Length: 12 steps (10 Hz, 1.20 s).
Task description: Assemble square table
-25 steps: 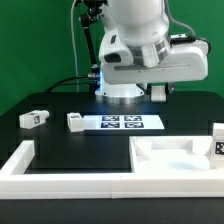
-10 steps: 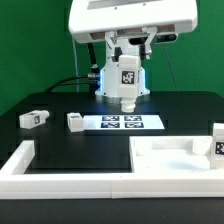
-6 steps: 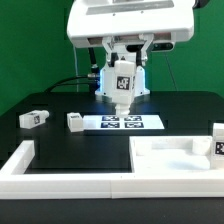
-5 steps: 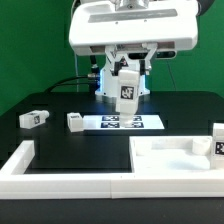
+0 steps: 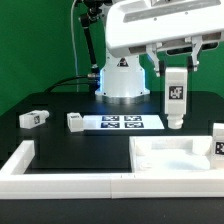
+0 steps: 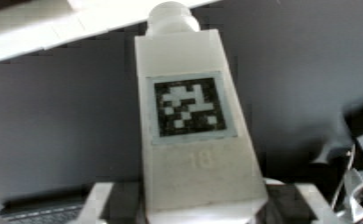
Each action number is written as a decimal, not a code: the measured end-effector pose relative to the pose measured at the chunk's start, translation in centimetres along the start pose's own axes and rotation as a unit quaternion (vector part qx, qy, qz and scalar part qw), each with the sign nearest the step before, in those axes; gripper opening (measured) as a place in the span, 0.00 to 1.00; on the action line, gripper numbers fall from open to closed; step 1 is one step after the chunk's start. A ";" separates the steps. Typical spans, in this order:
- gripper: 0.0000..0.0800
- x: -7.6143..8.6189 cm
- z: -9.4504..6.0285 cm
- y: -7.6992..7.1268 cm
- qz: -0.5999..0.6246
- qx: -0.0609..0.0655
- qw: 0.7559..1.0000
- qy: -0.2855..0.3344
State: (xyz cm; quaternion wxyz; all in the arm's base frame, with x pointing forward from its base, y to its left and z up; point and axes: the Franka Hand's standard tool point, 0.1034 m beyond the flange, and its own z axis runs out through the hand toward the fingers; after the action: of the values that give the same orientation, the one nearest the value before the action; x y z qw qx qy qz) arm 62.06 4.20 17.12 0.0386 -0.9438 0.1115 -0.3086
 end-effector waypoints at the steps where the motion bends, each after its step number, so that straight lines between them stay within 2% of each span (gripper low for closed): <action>1: 0.37 0.1 0.0 -0.2 -0.001 0.001 1.000 0.000; 2: 0.37 0.1 0.0 0.2 -0.011 -0.001 1.000 0.002; 3: 0.37 0.6 0.0 3.5 -0.057 -0.018 0.998 0.009; 4: 0.37 0.8 0.3 5.5 -0.050 -0.015 0.999 0.005; 5: 0.37 0.5 0.7 5.4 -0.042 -0.006 0.999 0.004; 6: 0.37 0.3 1.2 5.8 -0.038 -0.002 0.999 0.003; 7: 0.37 0.4 1.5 6.5 -0.043 0.000 0.999 0.002; 8: 0.37 0.2 1.9 6.4 -0.040 0.000 0.999 0.008; 12: 0.37 -2.6 4.0 5.6 -0.042 0.003 0.999 -0.002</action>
Offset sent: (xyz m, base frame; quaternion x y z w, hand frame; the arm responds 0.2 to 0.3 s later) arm -0.0043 -0.0102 -0.0141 0.1559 -0.0234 0.0259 0.9872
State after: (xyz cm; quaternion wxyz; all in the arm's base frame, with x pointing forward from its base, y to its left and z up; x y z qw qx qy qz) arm 61.35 -0.60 11.64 0.0287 -0.9481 0.0712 -0.3087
